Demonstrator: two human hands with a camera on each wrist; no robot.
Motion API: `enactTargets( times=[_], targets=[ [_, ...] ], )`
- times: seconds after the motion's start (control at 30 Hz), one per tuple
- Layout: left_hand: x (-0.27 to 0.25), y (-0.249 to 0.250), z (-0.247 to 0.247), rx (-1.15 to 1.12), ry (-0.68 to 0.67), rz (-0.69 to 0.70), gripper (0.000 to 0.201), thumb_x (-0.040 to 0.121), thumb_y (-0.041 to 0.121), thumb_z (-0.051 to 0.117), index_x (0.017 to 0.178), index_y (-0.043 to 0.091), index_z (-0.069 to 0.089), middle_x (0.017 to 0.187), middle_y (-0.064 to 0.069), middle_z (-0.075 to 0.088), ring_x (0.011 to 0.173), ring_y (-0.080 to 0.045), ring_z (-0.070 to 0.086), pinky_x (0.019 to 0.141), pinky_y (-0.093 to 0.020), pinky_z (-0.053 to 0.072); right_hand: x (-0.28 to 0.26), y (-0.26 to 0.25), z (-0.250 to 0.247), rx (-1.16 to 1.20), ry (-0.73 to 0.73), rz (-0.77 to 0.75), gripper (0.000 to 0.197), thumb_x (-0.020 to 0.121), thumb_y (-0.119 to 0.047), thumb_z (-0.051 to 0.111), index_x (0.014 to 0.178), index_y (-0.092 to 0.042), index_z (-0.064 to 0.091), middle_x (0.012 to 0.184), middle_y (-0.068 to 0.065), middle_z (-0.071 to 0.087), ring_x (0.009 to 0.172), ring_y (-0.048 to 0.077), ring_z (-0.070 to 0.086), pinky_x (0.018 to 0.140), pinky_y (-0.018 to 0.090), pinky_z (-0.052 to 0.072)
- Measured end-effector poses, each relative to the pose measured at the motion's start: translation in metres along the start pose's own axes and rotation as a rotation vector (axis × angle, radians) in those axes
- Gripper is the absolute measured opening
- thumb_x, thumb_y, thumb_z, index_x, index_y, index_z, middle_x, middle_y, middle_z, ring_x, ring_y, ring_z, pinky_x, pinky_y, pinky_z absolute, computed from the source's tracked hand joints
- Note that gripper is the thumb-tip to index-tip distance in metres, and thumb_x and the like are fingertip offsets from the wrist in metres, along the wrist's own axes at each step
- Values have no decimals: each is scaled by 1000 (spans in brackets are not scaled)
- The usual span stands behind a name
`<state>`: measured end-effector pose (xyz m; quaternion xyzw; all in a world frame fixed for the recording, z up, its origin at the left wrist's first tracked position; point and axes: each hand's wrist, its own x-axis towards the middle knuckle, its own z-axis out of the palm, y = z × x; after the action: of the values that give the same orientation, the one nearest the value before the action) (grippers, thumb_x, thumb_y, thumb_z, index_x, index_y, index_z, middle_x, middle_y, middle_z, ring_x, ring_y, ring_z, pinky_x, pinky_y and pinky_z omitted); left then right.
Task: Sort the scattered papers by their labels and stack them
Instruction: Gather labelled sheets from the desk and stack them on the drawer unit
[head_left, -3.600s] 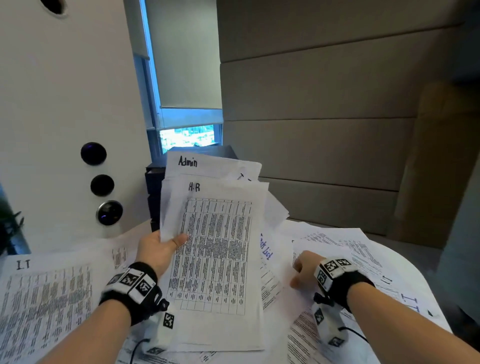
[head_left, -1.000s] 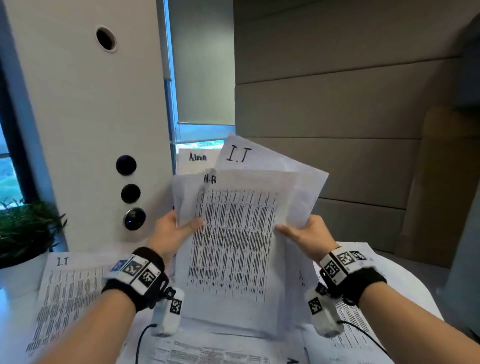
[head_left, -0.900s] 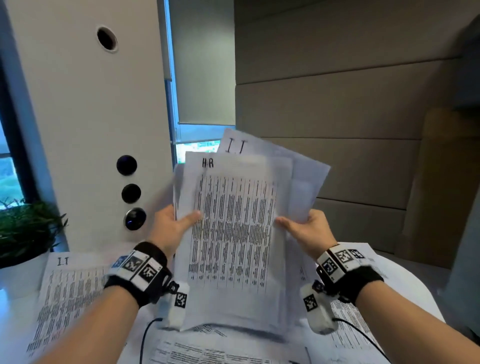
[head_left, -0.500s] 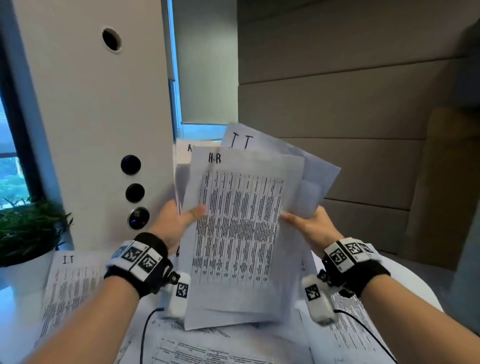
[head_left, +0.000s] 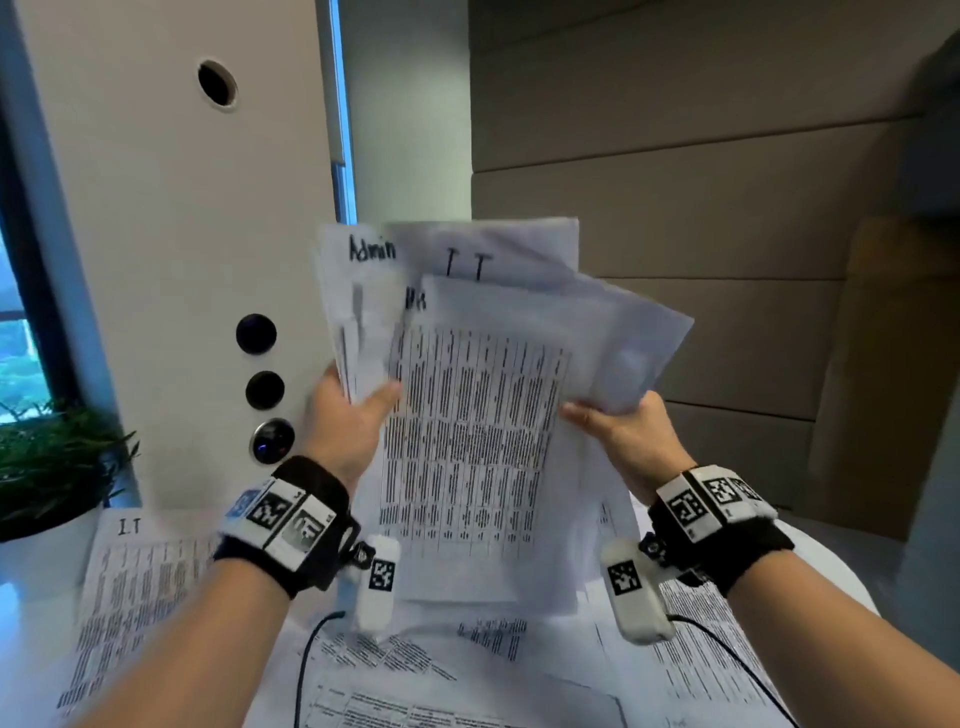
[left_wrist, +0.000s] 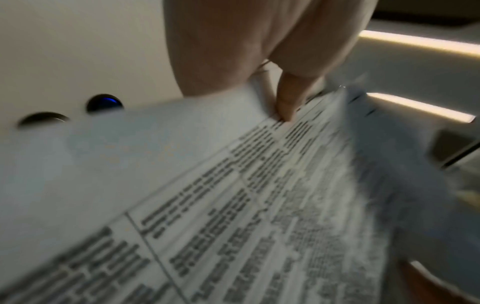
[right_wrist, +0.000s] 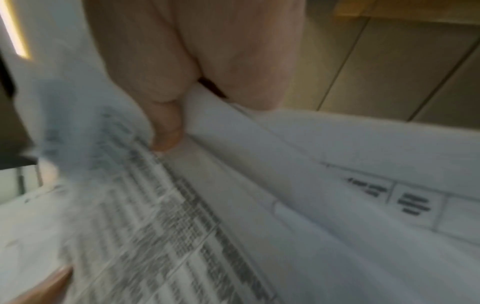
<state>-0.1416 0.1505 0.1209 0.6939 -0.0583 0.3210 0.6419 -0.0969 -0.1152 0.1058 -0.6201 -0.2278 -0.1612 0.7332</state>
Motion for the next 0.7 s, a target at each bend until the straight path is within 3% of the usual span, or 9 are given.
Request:
enactTargets(
  times=[0.03, 0.1, 0.23, 0.3, 0.4, 0.5, 0.57, 0.63, 0.7],
  targets=[
    [-2, 10, 6, 10, 13, 73, 36, 88, 14, 66, 122, 12, 55, 108, 2, 68, 100, -9, 65, 89, -25, 52, -1, -7, 6, -35, 48, -41, 19, 74, -2, 77, 87, -13, 70, 87, 3, 74, 78, 8, 71, 68, 24, 56],
    [-7, 28, 21, 86, 36, 188, 28, 92, 8, 58, 119, 17, 59, 101, 7, 68, 90, -1, 66, 75, -12, 52, -3, -17, 17, -50, 133, -90, 12, 83, 2, 68, 85, -10, 68, 79, -3, 70, 66, -1, 68, 61, 18, 54],
    [-21, 27, 41, 82, 152, 289, 28, 90, 6, 60, 117, 14, 60, 98, 6, 66, 82, 7, 62, 72, -6, 50, -12, -22, 30, -60, 120, -164, 16, 86, -3, 67, 95, -16, 67, 88, -11, 69, 74, -8, 66, 65, 9, 50],
    [-26, 14, 42, 10, 172, 224, 35, 85, 5, 67, 117, 15, 57, 100, 9, 66, 85, 10, 62, 74, -7, 51, -16, -17, 25, -79, 113, -152, 24, 85, -12, 70, 108, -15, 65, 100, -8, 71, 88, -2, 68, 74, 13, 54],
    [-31, -4, 32, -45, 153, 86, 46, 76, 12, 78, 116, 12, 55, 100, 10, 66, 84, 8, 63, 66, -6, 51, -13, 2, 7, -97, 214, -83, 45, 81, -27, 75, 121, -18, 58, 114, -3, 69, 99, 4, 66, 87, 25, 54],
    [-28, -26, 23, 23, 49, -23, 64, 63, 34, 85, 117, 13, 58, 102, 2, 71, 93, -9, 69, 78, -25, 58, -13, 19, -2, -45, 212, -1, 61, 73, -40, 78, 125, -19, 53, 114, -2, 69, 99, 8, 68, 89, 34, 55],
    [-30, -33, 23, 60, -33, -62, 76, 55, 47, 87, 116, 10, 61, 102, 0, 73, 95, -12, 70, 88, -37, 56, -16, 24, 3, -49, 137, 5, 75, 66, -48, 81, 128, -21, 49, 115, -2, 68, 101, 9, 67, 87, 34, 56],
    [-31, -36, 24, 54, -47, -54, 76, 56, 47, 87, 115, 6, 62, 102, -2, 73, 95, -11, 70, 90, -35, 55, -16, 25, 10, -95, 37, -3, 78, 66, -45, 81, 130, -22, 45, 117, 0, 65, 103, 10, 66, 82, 27, 56],
    [-29, -36, 24, 7, -7, -31, 57, 65, 28, 85, 113, 10, 61, 99, 1, 73, 91, -4, 70, 84, -23, 56, -11, 25, 11, -85, 34, -31, 73, 66, -42, 80, 127, -20, 45, 115, 5, 65, 102, 15, 67, 81, 30, 57]
  ],
)
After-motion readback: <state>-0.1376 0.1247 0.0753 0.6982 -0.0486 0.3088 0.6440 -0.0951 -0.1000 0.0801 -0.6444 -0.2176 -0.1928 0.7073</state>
